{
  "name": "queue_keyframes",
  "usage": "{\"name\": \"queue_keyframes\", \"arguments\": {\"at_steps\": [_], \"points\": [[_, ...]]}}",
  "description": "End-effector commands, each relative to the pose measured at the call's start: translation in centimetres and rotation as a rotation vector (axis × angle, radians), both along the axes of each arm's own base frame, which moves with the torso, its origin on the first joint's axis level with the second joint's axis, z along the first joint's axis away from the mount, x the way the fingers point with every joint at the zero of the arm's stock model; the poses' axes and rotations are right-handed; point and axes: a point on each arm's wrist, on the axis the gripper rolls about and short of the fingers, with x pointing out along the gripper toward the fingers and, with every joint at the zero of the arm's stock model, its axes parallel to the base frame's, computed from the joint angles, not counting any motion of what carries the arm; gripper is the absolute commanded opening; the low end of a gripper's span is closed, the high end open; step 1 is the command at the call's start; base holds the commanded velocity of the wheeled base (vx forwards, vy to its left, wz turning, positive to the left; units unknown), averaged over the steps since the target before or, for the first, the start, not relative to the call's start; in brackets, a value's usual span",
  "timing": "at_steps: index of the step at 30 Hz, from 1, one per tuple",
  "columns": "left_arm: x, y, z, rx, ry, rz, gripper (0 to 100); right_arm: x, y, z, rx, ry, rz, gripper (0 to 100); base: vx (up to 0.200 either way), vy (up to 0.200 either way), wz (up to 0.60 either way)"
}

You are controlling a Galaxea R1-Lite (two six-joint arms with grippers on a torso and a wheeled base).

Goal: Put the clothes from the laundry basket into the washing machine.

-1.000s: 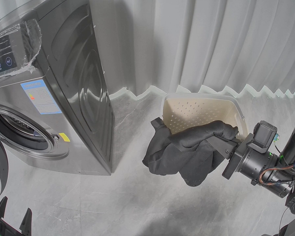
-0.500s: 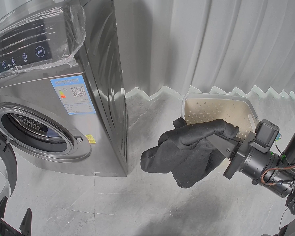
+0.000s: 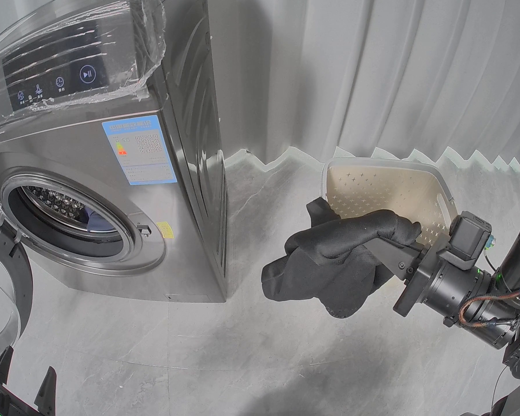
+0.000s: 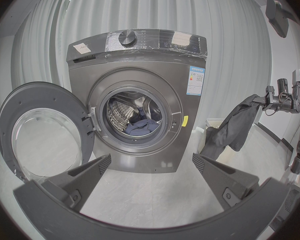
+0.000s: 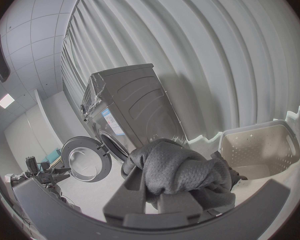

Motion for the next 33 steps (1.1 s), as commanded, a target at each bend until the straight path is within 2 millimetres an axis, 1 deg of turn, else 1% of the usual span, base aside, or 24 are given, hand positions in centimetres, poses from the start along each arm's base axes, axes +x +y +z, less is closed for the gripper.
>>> {"name": "queue_keyframes", "arguments": {"at_steps": [1, 5, 14, 33], "points": [[-0.01, 0.00, -0.49, -0.001, -0.001, 0.001, 100, 0.01, 0.01, -0.07, -0.002, 0.002, 0.000, 0, -0.200, 0.000, 0.00], [-0.01, 0.00, -0.49, -0.002, -0.001, 0.001, 100, 0.00, 0.00, -0.10, -0.003, 0.003, 0.000, 0, -0.200, 0.000, 0.00], [-0.01, 0.00, -0.49, -0.004, -0.001, 0.001, 100, -0.01, -0.02, -0.14, -0.004, 0.004, 0.000, 0, 0.000, 0.000, 0.00], [-0.01, 0.01, -0.49, -0.005, -0.001, 0.002, 100, 0.07, 0.07, -0.29, -0.010, 0.009, 0.000, 0, 0.000, 0.200, 0.00]]}}
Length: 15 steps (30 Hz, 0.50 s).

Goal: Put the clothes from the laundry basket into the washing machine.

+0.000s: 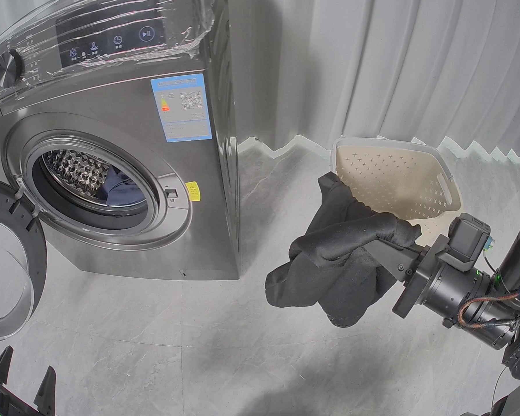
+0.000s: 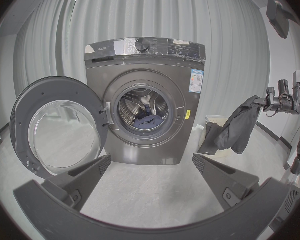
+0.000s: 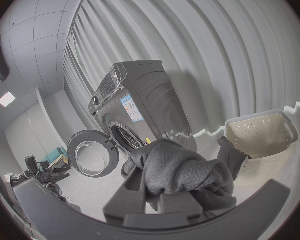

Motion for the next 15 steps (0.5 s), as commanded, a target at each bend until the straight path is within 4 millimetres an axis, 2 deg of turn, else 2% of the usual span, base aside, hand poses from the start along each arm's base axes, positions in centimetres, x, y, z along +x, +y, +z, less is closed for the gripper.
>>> {"name": "queue_keyframes", "arguments": {"at_steps": [1, 15], "points": [[-0.02, 0.00, -0.49, -0.001, -0.002, 0.001, 100, 0.06, 0.08, -0.11, -0.003, 0.003, 0.001, 0, 0.000, 0.200, 0.00], [-0.01, 0.00, -0.48, -0.001, 0.000, 0.000, 100, 0.09, 0.13, -0.18, -0.005, 0.005, 0.003, 0, 0.000, 0.200, 0.00]]}}
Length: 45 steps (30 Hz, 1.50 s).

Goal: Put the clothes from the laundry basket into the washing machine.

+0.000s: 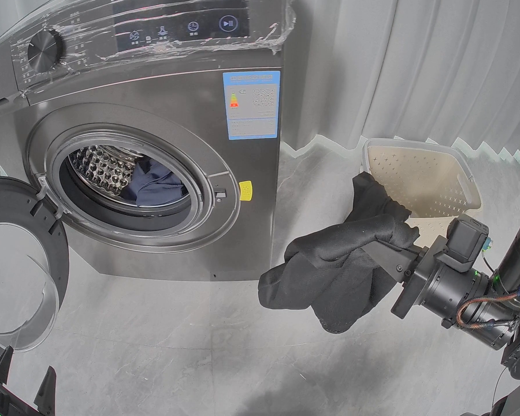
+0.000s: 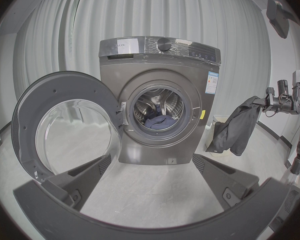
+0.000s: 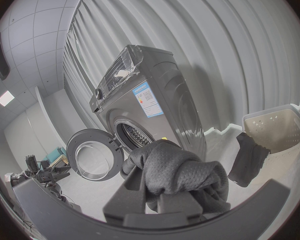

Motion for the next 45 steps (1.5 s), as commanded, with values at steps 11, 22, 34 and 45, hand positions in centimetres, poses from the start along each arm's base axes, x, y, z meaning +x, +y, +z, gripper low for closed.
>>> {"name": "queue_keyframes", "arguments": {"at_steps": [11, 22, 34, 45], "points": [[-0.02, 0.00, -0.49, 0.000, -0.002, 0.002, 100, 0.06, 0.06, -0.10, -0.003, 0.003, 0.000, 0, 0.000, 0.091, 0.00], [-0.02, 0.00, -0.49, 0.000, -0.002, 0.002, 100, 0.06, 0.06, -0.10, -0.003, 0.003, 0.000, 0, -0.109, 0.000, 0.00], [-0.02, 0.00, -0.49, 0.000, -0.002, 0.002, 100, 0.07, 0.02, -0.15, -0.004, 0.006, -0.002, 0, 0.000, 0.033, 0.00], [-0.02, 0.00, -0.49, -0.002, -0.002, 0.002, 100, 0.09, 0.04, -0.19, -0.005, 0.007, -0.002, 0, 0.000, 0.200, 0.00]]}}
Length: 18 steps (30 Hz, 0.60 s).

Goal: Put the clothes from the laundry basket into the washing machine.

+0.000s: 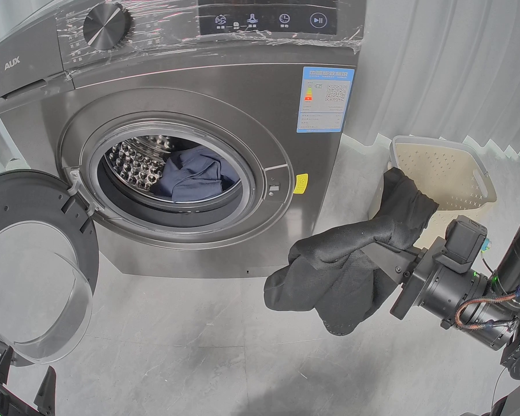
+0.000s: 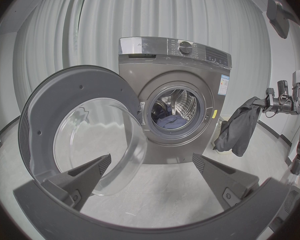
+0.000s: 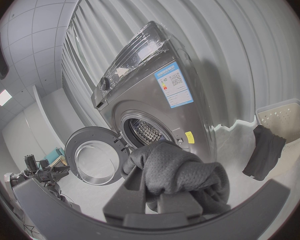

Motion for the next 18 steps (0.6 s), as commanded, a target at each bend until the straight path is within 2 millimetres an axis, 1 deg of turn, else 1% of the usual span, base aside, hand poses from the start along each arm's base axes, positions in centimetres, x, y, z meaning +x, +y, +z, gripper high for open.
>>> {"name": "queue_keyframes", "arguments": {"at_steps": [1, 11, 18], "points": [[-0.01, 0.00, -0.48, 0.000, 0.000, 0.001, 100, 0.01, 0.02, -0.03, -0.001, 0.000, 0.000, 0, 0.000, 0.200, 0.00], [-0.01, 0.00, -0.48, 0.000, 0.000, 0.001, 100, 0.01, 0.02, -0.03, -0.001, 0.000, 0.000, 0, 0.000, 0.200, 0.00], [-0.01, 0.00, -0.48, 0.000, 0.000, 0.001, 100, -0.01, 0.00, -0.35, -0.009, 0.011, 0.000, 0, 0.000, 0.000, 0.00]]}}
